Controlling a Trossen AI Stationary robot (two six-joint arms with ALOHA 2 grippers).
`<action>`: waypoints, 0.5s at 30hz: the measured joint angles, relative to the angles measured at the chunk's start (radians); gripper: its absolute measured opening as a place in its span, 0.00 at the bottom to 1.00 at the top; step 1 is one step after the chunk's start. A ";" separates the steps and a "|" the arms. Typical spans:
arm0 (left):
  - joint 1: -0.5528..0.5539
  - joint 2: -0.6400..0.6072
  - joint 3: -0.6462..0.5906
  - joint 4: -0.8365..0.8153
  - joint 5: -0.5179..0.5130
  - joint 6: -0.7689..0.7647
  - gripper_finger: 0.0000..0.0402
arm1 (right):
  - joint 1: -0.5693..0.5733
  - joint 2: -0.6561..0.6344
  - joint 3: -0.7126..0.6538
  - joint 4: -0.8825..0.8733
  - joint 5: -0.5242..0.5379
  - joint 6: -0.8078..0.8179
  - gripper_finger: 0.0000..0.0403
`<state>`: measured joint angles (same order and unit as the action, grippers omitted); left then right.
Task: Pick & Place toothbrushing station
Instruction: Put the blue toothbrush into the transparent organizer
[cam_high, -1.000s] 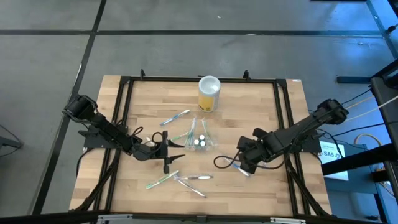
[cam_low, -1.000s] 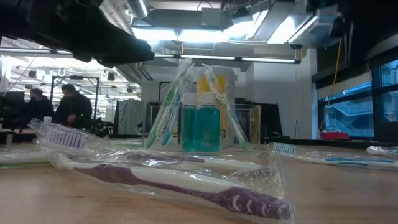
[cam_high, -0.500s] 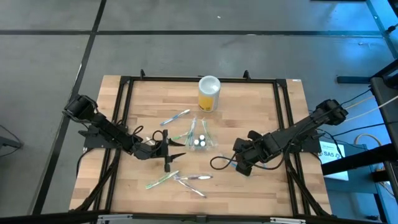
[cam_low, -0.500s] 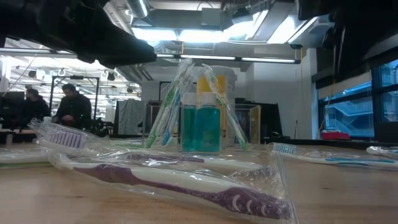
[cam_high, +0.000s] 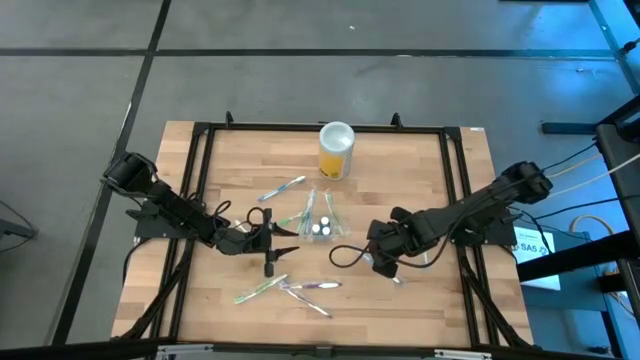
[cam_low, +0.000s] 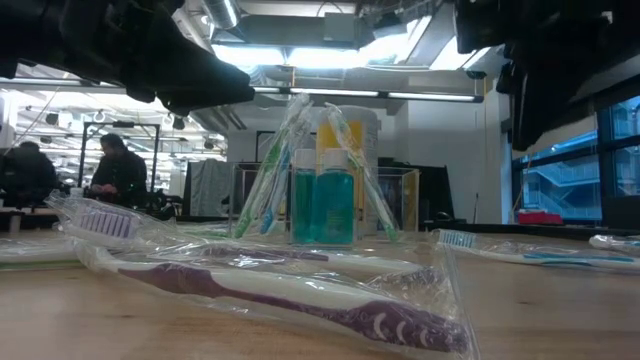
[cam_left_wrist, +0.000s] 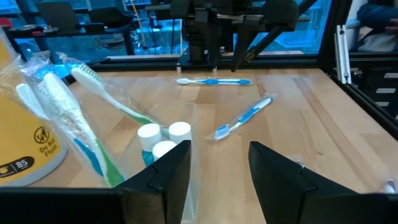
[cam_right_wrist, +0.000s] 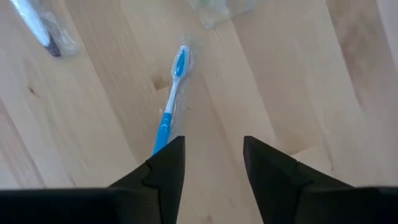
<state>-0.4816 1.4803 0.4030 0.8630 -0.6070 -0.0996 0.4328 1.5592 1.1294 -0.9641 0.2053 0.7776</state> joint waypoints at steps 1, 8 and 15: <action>0.000 0.000 0.000 0.000 0.005 -0.005 0.39 | -0.003 0.006 0.000 -0.001 -0.008 -0.001 0.40; 0.000 0.000 0.000 -0.002 0.065 -0.019 0.39 | -0.009 0.046 0.000 0.010 -0.022 -0.001 0.39; 0.000 0.000 0.000 -0.003 0.085 -0.019 0.39 | -0.009 0.072 0.000 0.021 -0.033 -0.001 0.41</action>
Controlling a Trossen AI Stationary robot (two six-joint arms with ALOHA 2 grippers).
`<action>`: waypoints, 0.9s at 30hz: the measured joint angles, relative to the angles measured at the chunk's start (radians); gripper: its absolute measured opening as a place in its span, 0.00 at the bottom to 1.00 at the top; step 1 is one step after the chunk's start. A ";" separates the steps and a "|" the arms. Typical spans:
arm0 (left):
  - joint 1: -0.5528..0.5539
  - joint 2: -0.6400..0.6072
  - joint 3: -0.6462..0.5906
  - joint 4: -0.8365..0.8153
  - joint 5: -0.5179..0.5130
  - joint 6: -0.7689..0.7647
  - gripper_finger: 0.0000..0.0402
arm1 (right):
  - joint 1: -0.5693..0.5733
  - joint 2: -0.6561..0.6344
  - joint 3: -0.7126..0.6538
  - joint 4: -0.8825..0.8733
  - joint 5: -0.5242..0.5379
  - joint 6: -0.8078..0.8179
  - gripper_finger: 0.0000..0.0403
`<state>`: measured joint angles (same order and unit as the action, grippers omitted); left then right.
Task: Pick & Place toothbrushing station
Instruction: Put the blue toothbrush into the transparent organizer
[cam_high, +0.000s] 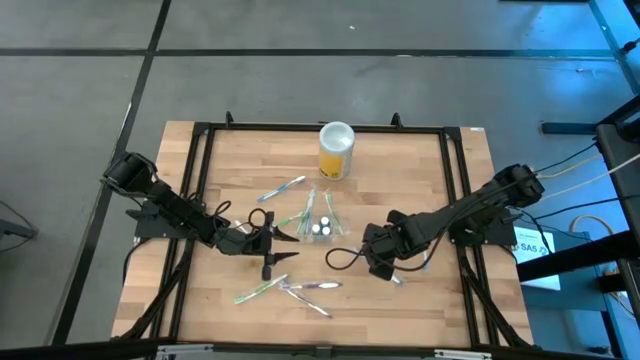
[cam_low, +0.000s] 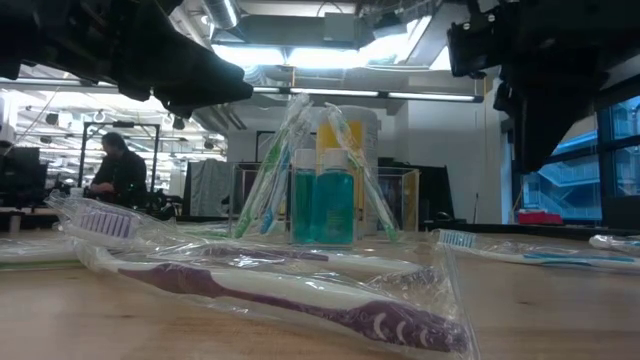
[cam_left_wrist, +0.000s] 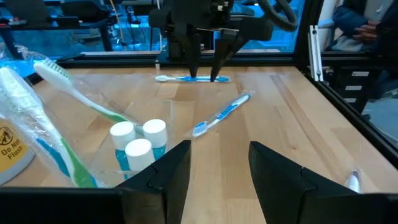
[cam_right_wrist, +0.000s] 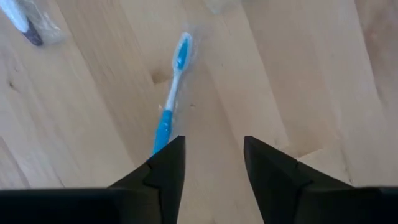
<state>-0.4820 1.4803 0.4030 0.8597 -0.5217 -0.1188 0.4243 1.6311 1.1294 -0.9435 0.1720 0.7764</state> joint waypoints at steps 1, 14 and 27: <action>0.000 0.000 0.000 0.000 0.000 0.000 0.39 | 0.000 0.002 0.000 0.009 0.000 0.000 0.42; 0.000 0.000 0.000 -0.005 0.003 0.000 0.39 | 0.000 0.104 0.000 0.139 -0.037 -0.001 0.42; 0.000 0.000 0.000 -0.005 0.023 0.000 0.39 | -0.021 0.231 0.000 0.241 -0.102 -0.052 0.43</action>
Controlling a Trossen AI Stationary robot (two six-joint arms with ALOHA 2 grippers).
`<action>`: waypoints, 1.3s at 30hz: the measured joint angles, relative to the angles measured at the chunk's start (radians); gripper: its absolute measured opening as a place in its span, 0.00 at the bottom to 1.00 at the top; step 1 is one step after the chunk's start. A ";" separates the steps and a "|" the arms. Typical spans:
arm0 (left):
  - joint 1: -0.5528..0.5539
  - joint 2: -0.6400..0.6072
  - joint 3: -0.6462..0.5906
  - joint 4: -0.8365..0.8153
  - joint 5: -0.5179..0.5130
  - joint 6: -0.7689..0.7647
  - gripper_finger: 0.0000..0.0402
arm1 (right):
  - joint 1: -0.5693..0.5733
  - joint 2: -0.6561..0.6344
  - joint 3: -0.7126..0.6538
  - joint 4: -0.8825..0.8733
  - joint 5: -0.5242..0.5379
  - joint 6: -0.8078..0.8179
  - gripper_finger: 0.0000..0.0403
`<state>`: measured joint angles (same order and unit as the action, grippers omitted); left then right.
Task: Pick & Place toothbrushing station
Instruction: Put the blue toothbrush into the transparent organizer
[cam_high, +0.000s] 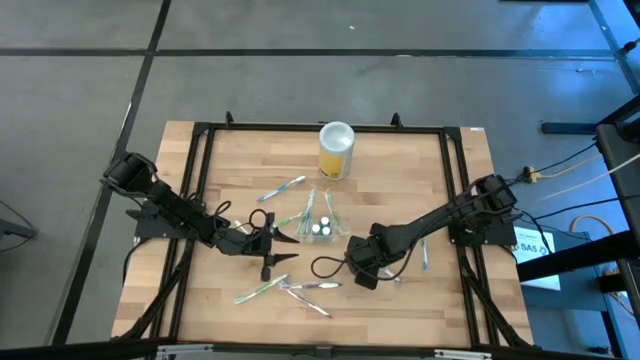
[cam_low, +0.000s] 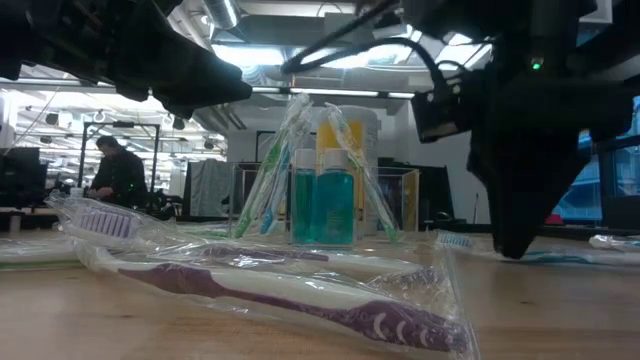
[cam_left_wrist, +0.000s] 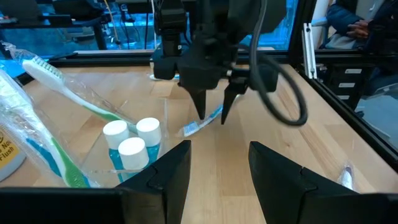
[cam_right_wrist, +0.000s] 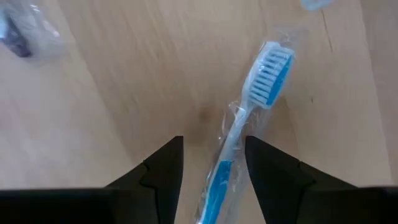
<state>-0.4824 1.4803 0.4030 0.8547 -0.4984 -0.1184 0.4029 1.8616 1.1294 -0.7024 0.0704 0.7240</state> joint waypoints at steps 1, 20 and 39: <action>0.000 0.000 0.000 0.000 0.000 0.000 0.39 | -0.002 0.002 0.000 0.000 -0.001 0.000 0.43; 0.000 0.000 0.000 0.000 0.019 0.000 0.39 | -0.087 0.076 0.014 -0.020 -0.092 -0.007 0.17; 0.000 0.000 0.000 0.000 0.029 0.000 0.39 | -0.017 0.087 0.082 -0.125 -0.178 -0.031 0.00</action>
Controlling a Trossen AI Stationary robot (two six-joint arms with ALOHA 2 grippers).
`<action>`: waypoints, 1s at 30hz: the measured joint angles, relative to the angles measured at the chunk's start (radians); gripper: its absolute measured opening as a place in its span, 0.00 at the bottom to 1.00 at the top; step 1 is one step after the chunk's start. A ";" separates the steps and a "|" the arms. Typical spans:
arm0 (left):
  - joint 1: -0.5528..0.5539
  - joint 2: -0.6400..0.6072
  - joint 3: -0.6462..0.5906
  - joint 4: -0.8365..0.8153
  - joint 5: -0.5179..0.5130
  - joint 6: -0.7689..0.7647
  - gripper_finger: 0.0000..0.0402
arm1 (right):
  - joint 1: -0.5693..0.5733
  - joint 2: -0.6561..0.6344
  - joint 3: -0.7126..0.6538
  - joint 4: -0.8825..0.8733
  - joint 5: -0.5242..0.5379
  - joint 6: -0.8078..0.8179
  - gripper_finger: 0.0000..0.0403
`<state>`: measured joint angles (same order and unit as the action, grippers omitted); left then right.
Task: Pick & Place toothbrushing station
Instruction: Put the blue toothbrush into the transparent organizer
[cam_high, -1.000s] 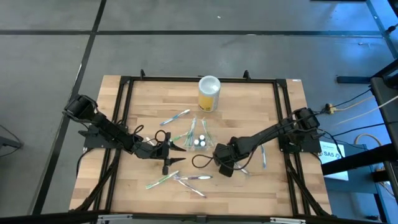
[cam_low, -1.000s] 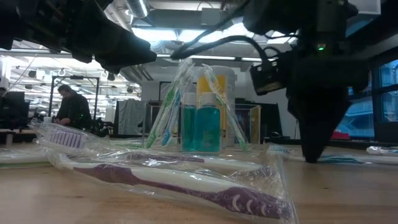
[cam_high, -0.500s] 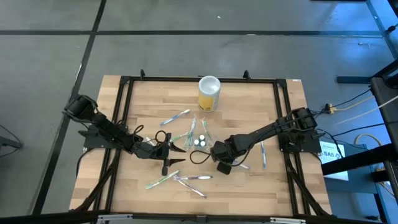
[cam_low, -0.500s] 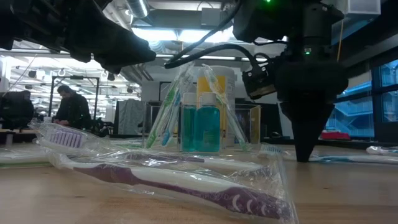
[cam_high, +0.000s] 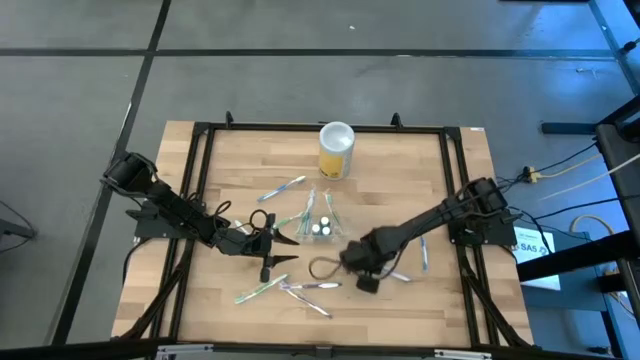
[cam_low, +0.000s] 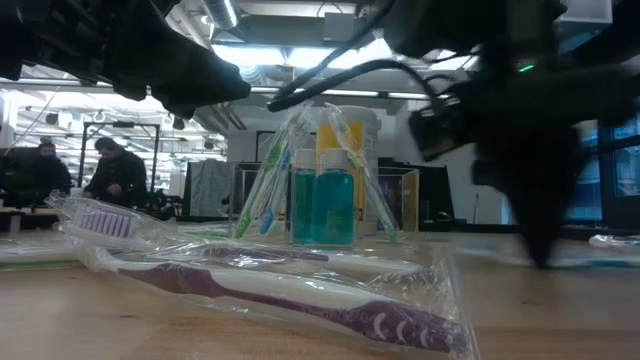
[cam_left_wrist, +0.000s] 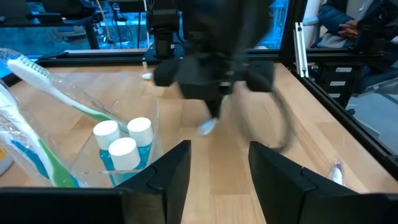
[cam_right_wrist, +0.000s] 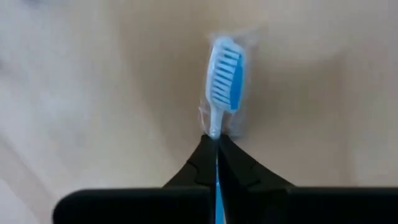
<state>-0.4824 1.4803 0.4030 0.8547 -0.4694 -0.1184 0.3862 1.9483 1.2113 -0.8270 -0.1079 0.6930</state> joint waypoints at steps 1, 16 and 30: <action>0.000 0.000 0.000 0.000 0.000 0.000 0.39 | 0.010 0.004 0.021 -0.038 -0.001 -0.002 0.00; 0.000 0.000 0.000 0.000 0.000 -0.002 0.39 | 0.109 0.005 0.343 -0.422 0.199 0.002 0.00; 0.000 0.000 0.000 0.001 0.001 -0.002 0.39 | 0.218 -0.274 0.447 -0.473 0.626 0.029 0.00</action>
<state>-0.4827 1.4800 0.4030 0.8555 -0.4683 -0.1207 0.6041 1.6743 1.6581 -1.3004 0.5182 0.7219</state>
